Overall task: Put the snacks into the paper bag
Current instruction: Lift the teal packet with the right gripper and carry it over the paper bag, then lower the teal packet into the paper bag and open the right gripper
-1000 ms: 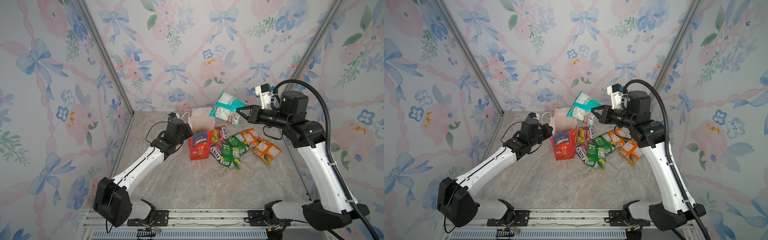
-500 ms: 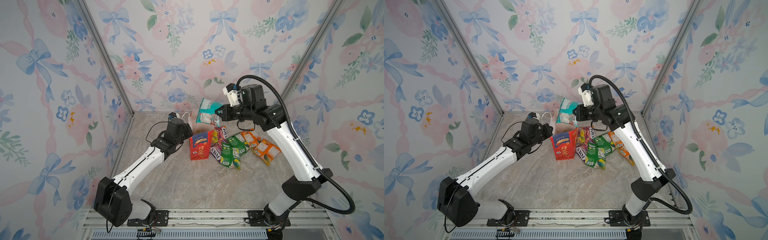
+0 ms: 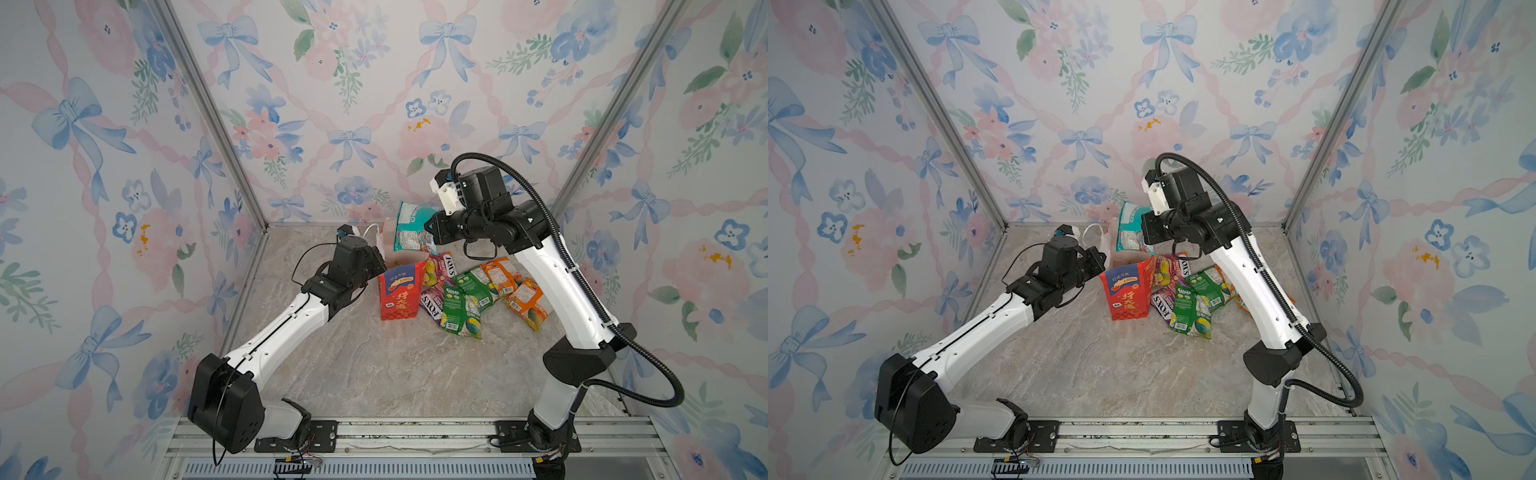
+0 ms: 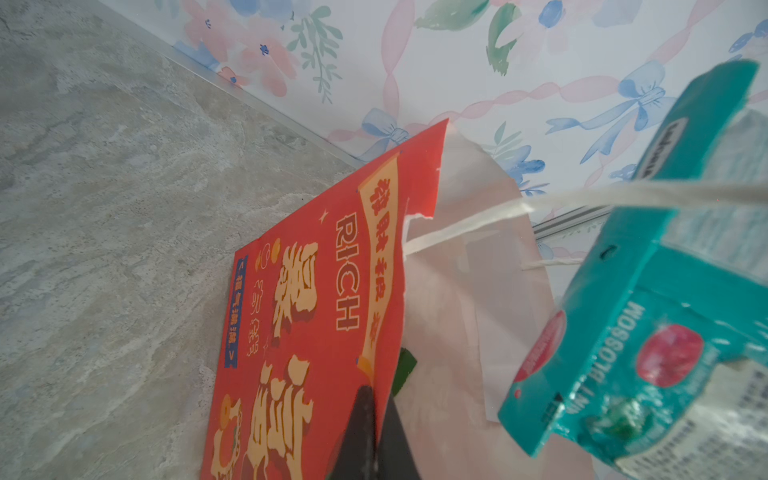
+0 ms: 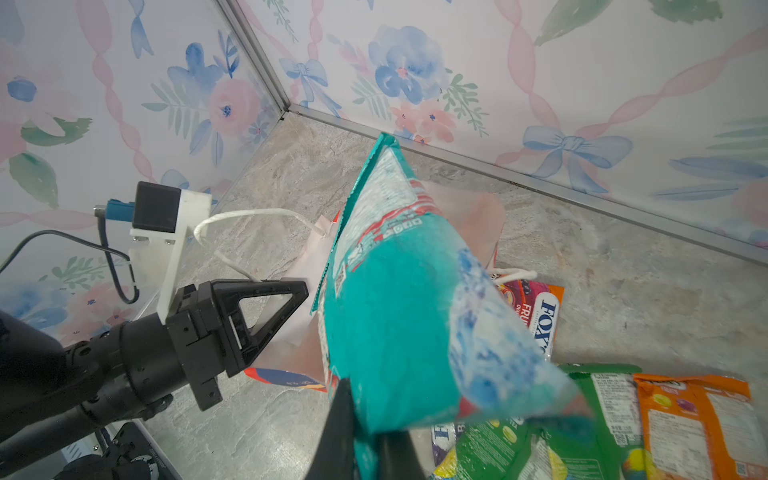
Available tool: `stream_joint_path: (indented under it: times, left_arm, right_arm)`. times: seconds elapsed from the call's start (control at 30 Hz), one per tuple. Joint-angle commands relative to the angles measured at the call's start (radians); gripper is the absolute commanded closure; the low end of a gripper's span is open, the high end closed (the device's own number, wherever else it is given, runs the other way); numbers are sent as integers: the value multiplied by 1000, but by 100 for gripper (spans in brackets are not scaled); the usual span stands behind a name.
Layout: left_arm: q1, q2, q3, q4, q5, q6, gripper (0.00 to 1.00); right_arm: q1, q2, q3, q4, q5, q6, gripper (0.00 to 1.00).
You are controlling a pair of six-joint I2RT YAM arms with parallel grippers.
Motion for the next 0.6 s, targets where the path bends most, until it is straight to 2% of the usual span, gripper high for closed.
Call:
stream_joint_path:
  times: [0.0, 0.57]
  left_arm:
    - [-2, -8, 10, 4, 7, -12, 100]
    - [-7, 3, 20, 13, 14, -12, 100]
  right_arm:
    - [21, 39, 61, -36, 45, -28, 100]
    - [39, 166, 163, -96, 76, -28, 100]
